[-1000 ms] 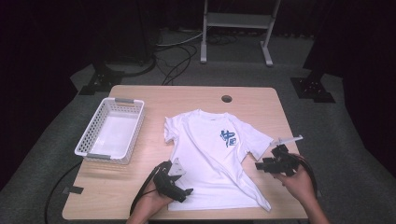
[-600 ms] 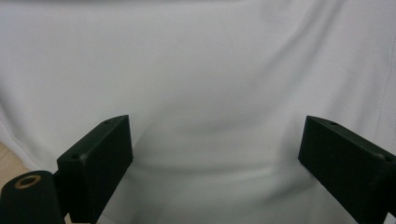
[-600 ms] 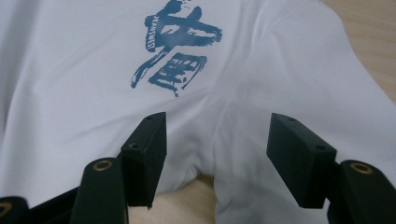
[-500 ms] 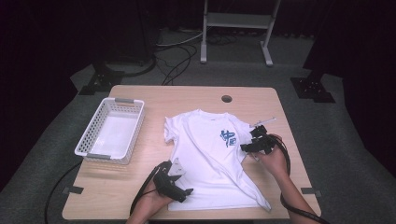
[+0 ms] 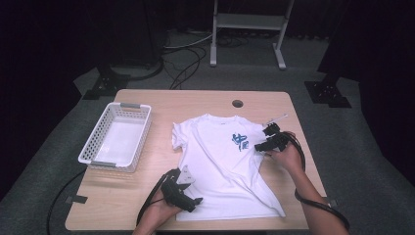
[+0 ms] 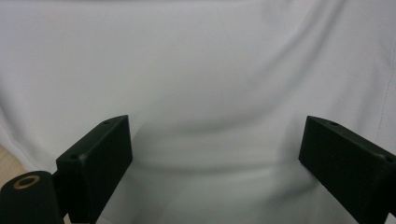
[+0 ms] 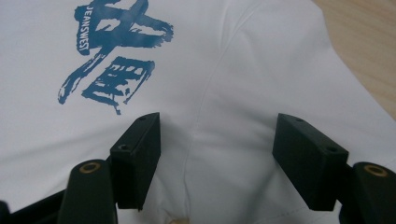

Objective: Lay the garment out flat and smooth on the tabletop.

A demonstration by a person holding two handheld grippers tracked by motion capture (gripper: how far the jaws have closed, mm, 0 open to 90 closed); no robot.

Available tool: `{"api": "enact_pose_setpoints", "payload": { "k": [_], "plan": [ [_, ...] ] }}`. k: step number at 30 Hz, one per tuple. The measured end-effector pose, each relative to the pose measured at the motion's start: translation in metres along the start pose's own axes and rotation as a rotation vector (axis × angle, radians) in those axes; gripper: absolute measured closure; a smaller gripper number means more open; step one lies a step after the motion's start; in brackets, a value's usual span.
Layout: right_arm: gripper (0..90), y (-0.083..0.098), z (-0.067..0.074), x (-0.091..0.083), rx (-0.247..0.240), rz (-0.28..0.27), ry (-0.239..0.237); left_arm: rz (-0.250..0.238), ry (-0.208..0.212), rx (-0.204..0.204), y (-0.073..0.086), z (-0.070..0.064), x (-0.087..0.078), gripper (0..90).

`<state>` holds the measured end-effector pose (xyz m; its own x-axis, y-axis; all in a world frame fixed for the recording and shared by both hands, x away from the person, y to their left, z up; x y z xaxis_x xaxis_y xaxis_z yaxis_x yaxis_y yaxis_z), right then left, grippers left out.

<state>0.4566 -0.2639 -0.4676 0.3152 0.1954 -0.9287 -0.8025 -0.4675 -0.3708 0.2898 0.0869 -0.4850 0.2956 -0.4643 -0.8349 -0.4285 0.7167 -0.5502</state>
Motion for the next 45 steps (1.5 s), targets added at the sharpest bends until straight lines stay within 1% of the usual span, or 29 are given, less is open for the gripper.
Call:
{"api": "enact_pose_setpoints", "payload": {
  "k": [2,5,6,9,14,16,18,19,20,22,23,25,27,28,30,31,32,34,35,36,37,38,40,41,43,45],
  "plan": [
    [29.5,-0.007,-0.010,0.003,-0.009,-0.003,-0.003,-0.001,0.001,0.000,0.000,0.000,0.000,8.8],
    [29.1,-0.011,-0.015,0.005,-0.010,-0.004,-0.003,0.001,0.002,0.004,-0.001,0.001,0.001,8.8],
    [25.2,-0.016,-0.022,0.008,-0.016,-0.010,-0.004,0.004,0.002,0.006,-0.002,0.001,0.001,8.8],
    [23.5,-0.022,-0.031,0.011,-0.017,-0.023,-0.008,0.004,0.004,0.007,-0.003,0.001,0.002,8.8],
    [22.5,-0.027,-0.041,0.015,0.001,-0.045,0.000,-0.001,0.005,0.011,-0.003,0.001,0.002,8.8],
    [22.3,-0.028,-0.041,0.016,0.013,-0.054,0.002,-0.004,0.005,0.012,-0.004,0.001,0.003,8.8],
    [22.3,-0.028,-0.041,0.016,0.010,-0.057,0.002,0.001,0.004,0.010,-0.004,0.001,0.003,8.8],
    [22.5,-0.027,-0.040,0.014,0.010,-0.056,0.011,0.004,0.003,0.011,-0.005,0.001,0.003,8.8],
    [24.4,-0.025,-0.039,0.011,0.010,-0.062,0.014,0.004,0.001,0.007,-0.005,0.000,0.003,8.9],
    [25.2,-0.020,-0.032,0.003,-0.001,-0.084,-0.004,0.006,-0.006,0.005,-0.005,0.000,0.003,8.9],
    [25.2,-0.016,-0.027,-0.003,-0.017,-0.099,-0.007,0.009,-0.008,0.006,-0.006,-0.001,0.002,8.9],
    [25.2,-0.006,-0.011,-0.016,-0.059,-0.122,-0.041,0.010,-0.010,0.006,-0.006,-0.001,0.002,8.9],
    [25.3,0.009,0.008,-0.026,-0.102,-0.142,-0.082,0.008,-0.019,0.010,-0.006,-0.001,0.002,8.9],
    [25.3,0.018,0.019,-0.030,-0.134,-0.133,-0.096,0.010,-0.017,0.009,-0.006,-0.001,0.002,8.9],
    [25.6,0.038,0.039,-0.034,-0.172,-0.126,-0.127,0.008,-0.021,0.008,-0.006,0.000,0.002,8.9],
    [25.6,0.048,0.049,-0.035,-0.196,-0.111,-0.142,0.008,-0.023,0.008,-0.006,0.000,0.001,8.9],
    [25.7,0.057,0.057,-0.035,-0.217,-0.103,-0.140,0.010,-0.023,0.004,-0.006,0.001,0.001,8.9],
    [25.7,0.073,0.069,-0.036,-0.232,-0.090,-0.141,0.000,-0.027,-0.005,-0.006,0.003,-0.001,8.9],
    [25.7,0.080,0.072,-0.036,-0.240,-0.093,-0.135,-0.005,-0.030,-0.008,-0.006,0.005,-0.002,8.9],
    [25.6,0.086,0.075,-0.037,-0.229,-0.094,-0.142,-0.013,-0.034,-0.014,-0.006,0.006,-0.004,8.9],
    [25.7,0.092,0.077,-0.037,-0.222,-0.088,-0.139,-0.020,-0.035,-0.022,-0.006,0.008,-0.006,8.9],
    [25.6,0.097,0.079,-0.036,-0.228,-0.081,-0.126,-0.031,-0.039,-0.029,-0.006,0.010,-0.008,9.0],
    [25.4,0.107,0.080,-0.034,-0.220,-0.079,-0.124,-0.046,-0.048,-0.042,-0.007,0.015,-0.012,8.9],
    [25.4,0.111,0.081,-0.035,-0.219,-0.093,-0.116,-0.052,-0.054,-0.049,-0.006,0.018,-0.014,8.9],
    [25.3,0.117,0.082,-0.037,-0.194,-0.101,-0.113,-0.063,-0.069,-0.063,-0.006,0.024,-0.018,8.9],
    [24.4,0.123,0.085,-0.038,-0.196,-0.105,-0.086,-0.069,-0.089,-0.077,-0.006,0.032,-0.021,8.9]
  ]
}}
Point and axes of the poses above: each handheld gripper's, and its own axes: x roughly forward along the jaws, y roughly out of its underside, z roughly to its left, the point moved 1 cm from there along x, roughly forward along the jaws, and after that the axes turned 9 degrees about z, right-handed, at the moved point
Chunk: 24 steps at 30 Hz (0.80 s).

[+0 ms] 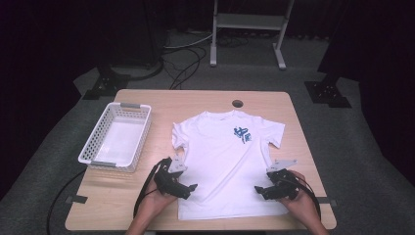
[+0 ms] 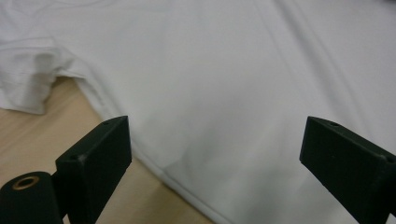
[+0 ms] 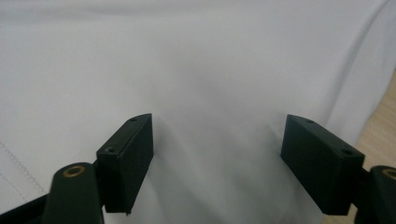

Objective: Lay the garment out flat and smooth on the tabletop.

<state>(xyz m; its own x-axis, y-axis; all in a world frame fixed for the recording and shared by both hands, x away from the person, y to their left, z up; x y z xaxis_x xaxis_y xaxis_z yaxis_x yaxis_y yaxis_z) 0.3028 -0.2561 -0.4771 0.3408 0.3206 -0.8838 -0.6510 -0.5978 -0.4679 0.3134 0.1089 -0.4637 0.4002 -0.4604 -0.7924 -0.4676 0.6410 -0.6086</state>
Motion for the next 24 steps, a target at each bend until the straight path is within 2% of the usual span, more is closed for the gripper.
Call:
{"api": "enact_pose_setpoints", "payload": {
  "k": [4,6,10,11,19,24],
  "plan": [
    [22.9,0.010,0.008,-0.003,0.036,-0.022,0.016,-0.005,-0.037,-0.017,-0.004,0.015,-0.003,8.9],
    [21.9,0.013,0.010,-0.004,0.045,-0.025,0.020,-0.017,-0.039,-0.032,-0.006,0.023,-0.003,8.9],
    [20.0,0.014,0.009,-0.006,0.045,-0.025,0.030,-0.030,-0.045,-0.052,-0.011,0.037,0.000,8.9],
    [20.0,0.014,0.010,-0.008,0.040,-0.039,0.032,-0.029,-0.050,-0.056,-0.013,0.040,0.001,8.9],
    [19.5,0.015,0.020,-0.016,0.020,-0.083,-0.015,-0.055,-0.052,-0.107,-0.023,0.070,0.015,8.9],
    [19.5,0.017,0.022,-0.010,0.018,-0.073,-0.035,-0.058,-0.052,-0.143,-0.030,0.091,0.026,8.9]
  ]
}}
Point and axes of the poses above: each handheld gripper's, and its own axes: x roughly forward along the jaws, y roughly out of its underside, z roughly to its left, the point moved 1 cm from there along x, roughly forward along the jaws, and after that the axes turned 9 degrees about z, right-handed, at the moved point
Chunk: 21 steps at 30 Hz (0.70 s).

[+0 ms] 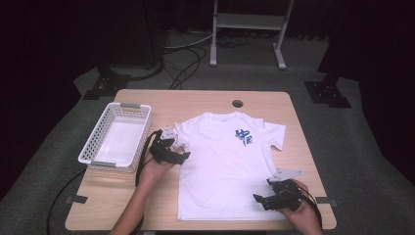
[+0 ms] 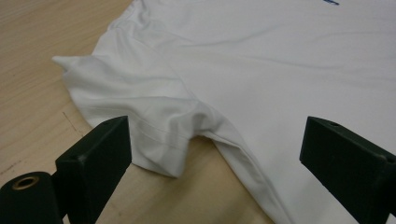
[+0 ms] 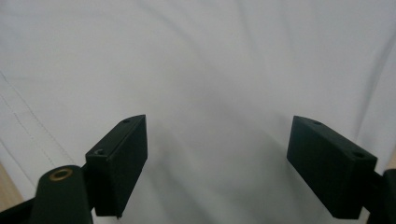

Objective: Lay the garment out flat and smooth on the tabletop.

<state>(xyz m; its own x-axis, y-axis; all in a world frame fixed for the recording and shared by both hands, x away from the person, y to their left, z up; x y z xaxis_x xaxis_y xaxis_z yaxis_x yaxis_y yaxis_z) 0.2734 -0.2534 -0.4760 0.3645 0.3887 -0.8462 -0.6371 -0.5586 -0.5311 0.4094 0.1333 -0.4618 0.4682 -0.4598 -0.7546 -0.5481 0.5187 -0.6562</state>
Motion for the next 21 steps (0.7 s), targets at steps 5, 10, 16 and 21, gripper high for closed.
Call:
{"api": "enact_pose_setpoints", "payload": {
  "k": [5,10,16,21],
  "plan": [
    [19.4,0.001,-0.001,0.003,-0.013,0.013,0.006,-0.018,0.016,-0.036,-0.009,0.014,0.009,8.9],
    [19.1,0.003,-0.001,0.005,-0.015,0.020,0.003,-0.015,0.040,-0.078,-0.019,0.030,0.019,8.9],
    [19.1,0.003,-0.001,0.005,-0.019,0.012,0.006,0.009,0.076,-0.128,-0.027,0.043,0.033,8.9],
    [19.1,0.004,0.000,0.005,-0.019,0.014,0.014,0.041,0.097,-0.159,-0.024,0.046,0.044,8.9]
  ]
}}
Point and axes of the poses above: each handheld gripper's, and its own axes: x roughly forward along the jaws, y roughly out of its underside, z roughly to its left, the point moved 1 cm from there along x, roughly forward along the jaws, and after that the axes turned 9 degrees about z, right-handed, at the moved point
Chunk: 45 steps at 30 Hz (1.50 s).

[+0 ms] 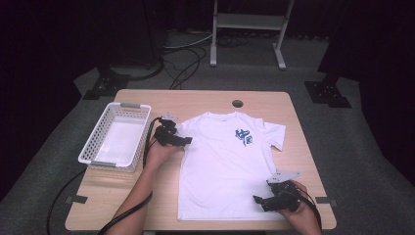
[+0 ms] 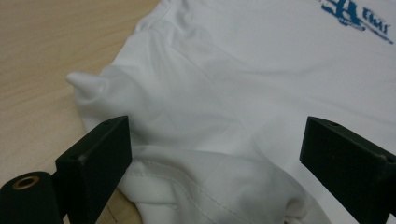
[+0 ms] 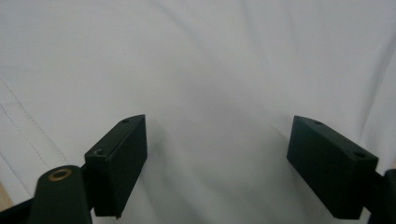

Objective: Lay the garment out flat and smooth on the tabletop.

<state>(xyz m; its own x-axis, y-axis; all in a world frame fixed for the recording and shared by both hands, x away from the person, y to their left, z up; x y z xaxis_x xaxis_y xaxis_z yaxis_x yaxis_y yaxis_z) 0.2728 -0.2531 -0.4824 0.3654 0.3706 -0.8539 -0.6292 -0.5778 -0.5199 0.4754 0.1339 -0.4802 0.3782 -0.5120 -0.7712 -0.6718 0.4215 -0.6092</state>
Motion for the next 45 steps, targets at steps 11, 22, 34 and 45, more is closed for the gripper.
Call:
{"api": "enact_pose_setpoints", "payload": {
  "k": [11,22,34,45],
  "plan": [
    [18.9,0.001,0.000,0.001,-0.005,-0.015,0.009,0.068,-0.088,0.029,0.014,-0.012,-0.011,8.9],
    [18.3,-0.001,0.001,0.002,0.000,-0.015,0.011,0.043,-0.112,-0.023,0.008,0.000,-0.009,8.9],
    [18.3,-0.002,0.001,0.003,0.001,-0.013,0.012,0.048,-0.088,-0.004,-0.007,0.005,0.002,8.8],
    [18.1,-0.003,0.002,0.004,0.004,-0.013,0.016,0.042,0.078,0.049,-0.012,-0.017,0.003,10.8]
  ]
}}
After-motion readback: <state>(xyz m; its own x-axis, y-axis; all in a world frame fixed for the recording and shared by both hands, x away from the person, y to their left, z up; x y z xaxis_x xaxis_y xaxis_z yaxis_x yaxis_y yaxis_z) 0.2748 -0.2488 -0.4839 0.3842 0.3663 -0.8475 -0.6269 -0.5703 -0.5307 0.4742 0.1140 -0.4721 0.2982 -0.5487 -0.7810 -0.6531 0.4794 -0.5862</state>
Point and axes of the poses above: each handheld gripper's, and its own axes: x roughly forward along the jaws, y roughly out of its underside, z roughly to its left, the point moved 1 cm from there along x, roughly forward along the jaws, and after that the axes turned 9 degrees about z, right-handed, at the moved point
